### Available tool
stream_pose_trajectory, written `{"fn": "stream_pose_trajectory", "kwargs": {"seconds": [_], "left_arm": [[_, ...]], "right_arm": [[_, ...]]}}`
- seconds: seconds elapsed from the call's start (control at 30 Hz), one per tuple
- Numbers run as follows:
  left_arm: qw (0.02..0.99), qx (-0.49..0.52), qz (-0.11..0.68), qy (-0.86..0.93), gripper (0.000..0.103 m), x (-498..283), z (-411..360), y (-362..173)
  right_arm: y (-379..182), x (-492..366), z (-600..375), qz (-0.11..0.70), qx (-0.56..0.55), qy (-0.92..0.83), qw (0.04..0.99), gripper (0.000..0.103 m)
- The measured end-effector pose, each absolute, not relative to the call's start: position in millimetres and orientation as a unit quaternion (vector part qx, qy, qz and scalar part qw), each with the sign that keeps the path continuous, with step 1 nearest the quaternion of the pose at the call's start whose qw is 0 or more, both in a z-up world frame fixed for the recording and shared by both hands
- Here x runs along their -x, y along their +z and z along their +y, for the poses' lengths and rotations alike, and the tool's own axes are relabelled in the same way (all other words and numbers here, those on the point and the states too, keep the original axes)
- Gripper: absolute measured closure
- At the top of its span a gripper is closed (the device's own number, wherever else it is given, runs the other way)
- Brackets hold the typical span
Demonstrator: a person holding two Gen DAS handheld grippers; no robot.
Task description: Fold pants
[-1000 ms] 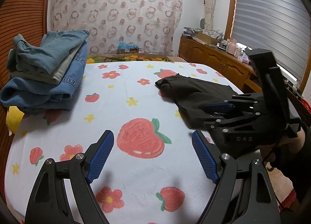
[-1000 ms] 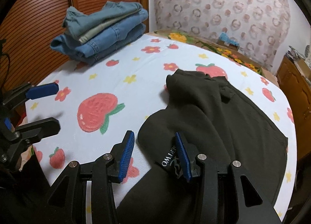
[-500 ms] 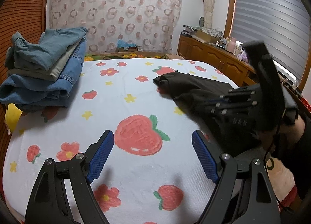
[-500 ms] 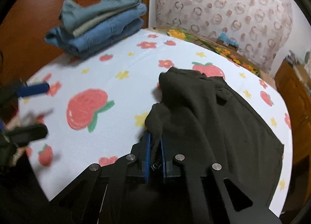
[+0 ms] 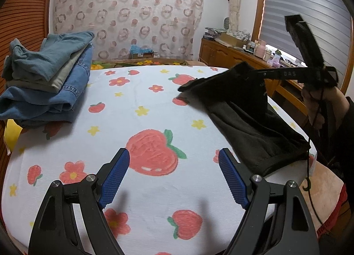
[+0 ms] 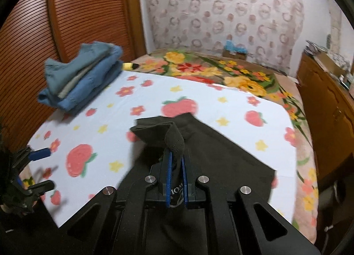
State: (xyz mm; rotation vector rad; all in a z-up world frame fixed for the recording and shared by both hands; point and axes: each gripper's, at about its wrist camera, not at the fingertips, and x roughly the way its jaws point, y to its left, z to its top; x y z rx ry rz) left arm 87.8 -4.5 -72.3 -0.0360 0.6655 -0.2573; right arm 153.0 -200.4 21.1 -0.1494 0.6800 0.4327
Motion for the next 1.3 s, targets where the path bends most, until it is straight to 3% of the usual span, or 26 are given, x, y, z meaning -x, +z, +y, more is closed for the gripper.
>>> {"fn": "stream_pose_trajectory", "kwargs": {"seconds": [0.37, 0.5, 0.97, 1.3], "left_arm": [[0.936, 0.015, 0.328, -0.128, 0.020, -87, -8, -74], [0.935, 0.014, 0.329, -0.128, 0.020, -86, -9, -74], [0.934, 0.011, 0.333, -0.131, 0.020, -87, -13, -76], [0.933, 0.012, 0.334, -0.131, 0.020, -87, -13, -77]], "right_arm": [[-8, -185, -219, 0.360, 0.051, 0.122, 0.924, 0.095], [-6, -192, -218, 0.363, 0.043, 0.093, 0.926, 0.075], [-35, -200, -193, 0.389, 0.085, 0.133, 0.907, 0.073], [-47, -221, -218, 0.392, 0.115, 0.052, 0.911, 0.072]]}}
